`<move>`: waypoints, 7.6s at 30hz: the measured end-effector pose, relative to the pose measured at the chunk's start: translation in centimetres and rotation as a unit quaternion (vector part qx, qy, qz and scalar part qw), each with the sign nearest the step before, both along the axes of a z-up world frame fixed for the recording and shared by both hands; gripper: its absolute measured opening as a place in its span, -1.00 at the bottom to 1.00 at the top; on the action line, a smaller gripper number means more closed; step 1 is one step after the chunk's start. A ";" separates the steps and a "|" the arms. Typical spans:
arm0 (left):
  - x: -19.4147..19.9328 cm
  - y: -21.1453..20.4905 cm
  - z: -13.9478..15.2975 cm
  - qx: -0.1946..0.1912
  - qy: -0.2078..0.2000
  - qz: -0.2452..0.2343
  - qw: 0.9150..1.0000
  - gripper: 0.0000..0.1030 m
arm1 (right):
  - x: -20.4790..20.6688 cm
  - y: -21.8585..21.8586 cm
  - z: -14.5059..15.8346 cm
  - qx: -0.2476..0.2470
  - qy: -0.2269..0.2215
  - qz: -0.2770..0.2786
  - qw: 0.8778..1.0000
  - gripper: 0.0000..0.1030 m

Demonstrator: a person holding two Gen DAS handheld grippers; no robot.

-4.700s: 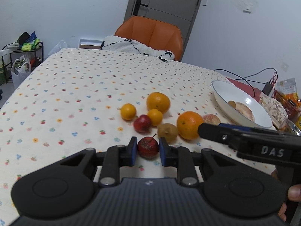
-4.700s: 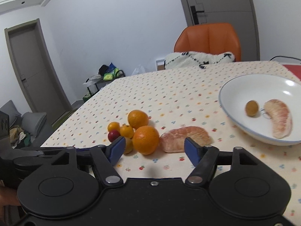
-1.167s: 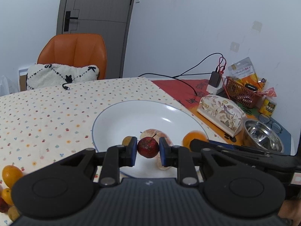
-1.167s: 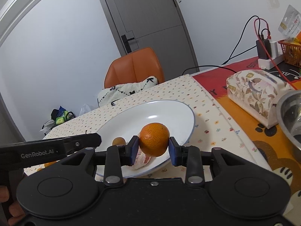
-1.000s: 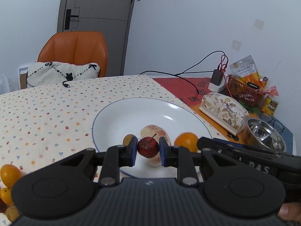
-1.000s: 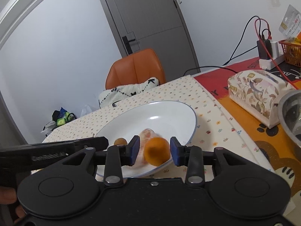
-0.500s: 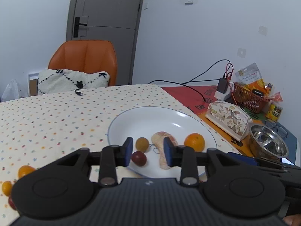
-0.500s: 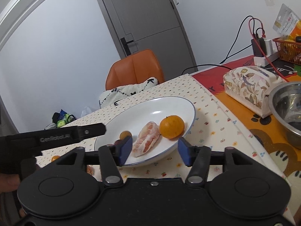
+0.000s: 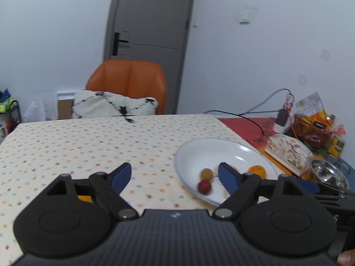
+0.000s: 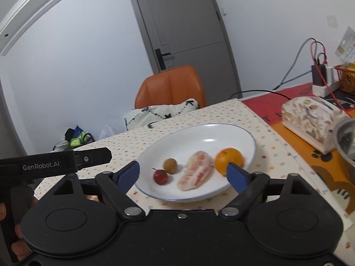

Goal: Organize fruits
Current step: 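Move both tools back toward the remaining fruits, then grasp a small orange with the left gripper while the right gripper grasps the pomelo segment, then carry the small orange and pomelo segment onto the white plate and open both grippers, then move both tools back to the remaining fruits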

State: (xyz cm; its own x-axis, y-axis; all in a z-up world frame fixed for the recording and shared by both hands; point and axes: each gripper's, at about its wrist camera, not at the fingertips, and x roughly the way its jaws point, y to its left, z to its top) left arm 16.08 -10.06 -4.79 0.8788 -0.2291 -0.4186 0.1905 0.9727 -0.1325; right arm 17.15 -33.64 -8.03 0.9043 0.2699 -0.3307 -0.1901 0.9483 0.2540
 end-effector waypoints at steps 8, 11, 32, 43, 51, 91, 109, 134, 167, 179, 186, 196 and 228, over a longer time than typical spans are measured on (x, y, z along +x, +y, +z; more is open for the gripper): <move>-1.6 3.5 -0.2 0.000 -0.007 0.039 0.999 0.80 | -0.4 2.1 0.5 -0.005 -0.006 -0.002 1.000 0.92; -2.0 4.7 -0.4 -0.004 -0.003 0.052 0.999 0.82 | -0.5 2.6 0.4 -0.001 -0.006 0.004 1.000 1.00; -5.1 11.4 0.9 -0.014 -0.003 0.102 0.995 0.82 | -1.1 5.2 2.8 0.040 0.018 0.026 0.999 1.00; -5.1 13.6 -0.2 -0.029 0.004 0.129 0.991 0.68 | -1.1 7.3 3.1 0.033 0.006 0.070 0.997 0.97; -4.3 14.6 -1.7 -0.045 0.026 0.125 0.991 0.25 | -0.4 9.6 2.2 0.024 0.027 0.111 0.993 0.65; 0.2 15.2 -6.7 -0.078 0.096 0.095 0.988 -0.60 | 3.9 15.3 -2.7 -0.095 0.115 0.083 0.985 0.84; -1.1 15.7 -6.0 -0.096 0.083 0.088 0.988 -0.59 | 4.7 17.3 -3.5 -0.168 0.114 0.056 0.978 0.46; -2.0 12.7 -3.0 -0.073 0.052 0.075 0.993 -0.60 | 1.4 14.0 0.3 -0.111 0.041 0.081 0.990 0.25; 1.0 1.9 -1.6 -0.045 0.046 -0.027 0.998 -0.60 | 1.5 3.4 2.3 -0.093 0.010 -0.030 0.995 0.25; 2.9 -1.8 -2.2 -0.027 0.057 -0.046 0.997 -0.60 | 3.0 0.1 0.7 -0.069 0.024 -0.045 0.996 0.25; 4.0 -3.2 -2.9 -0.018 0.067 -0.053 0.996 -0.60 | 3.8 -0.8 -0.3 -0.057 0.028 -0.044 0.997 0.25; 5.3 -5.2 -3.1 -0.006 0.075 -0.066 0.995 -0.59 | 4.4 -2.2 -0.6 -0.012 0.023 -0.037 0.999 0.70; 2.2 0.2 -1.9 -0.010 0.051 0.000 0.999 0.77 | 1.2 -1.7 -0.4 0.019 0.024 -0.041 0.999 0.85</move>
State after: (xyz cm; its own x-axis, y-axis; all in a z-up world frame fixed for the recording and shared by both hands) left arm 18.24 -9.84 -6.69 0.8319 -0.2394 -0.5006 0.1758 0.9694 -0.1713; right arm 18.37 -35.33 -8.46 0.9073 0.2089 -0.3649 -0.0997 0.9499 0.2961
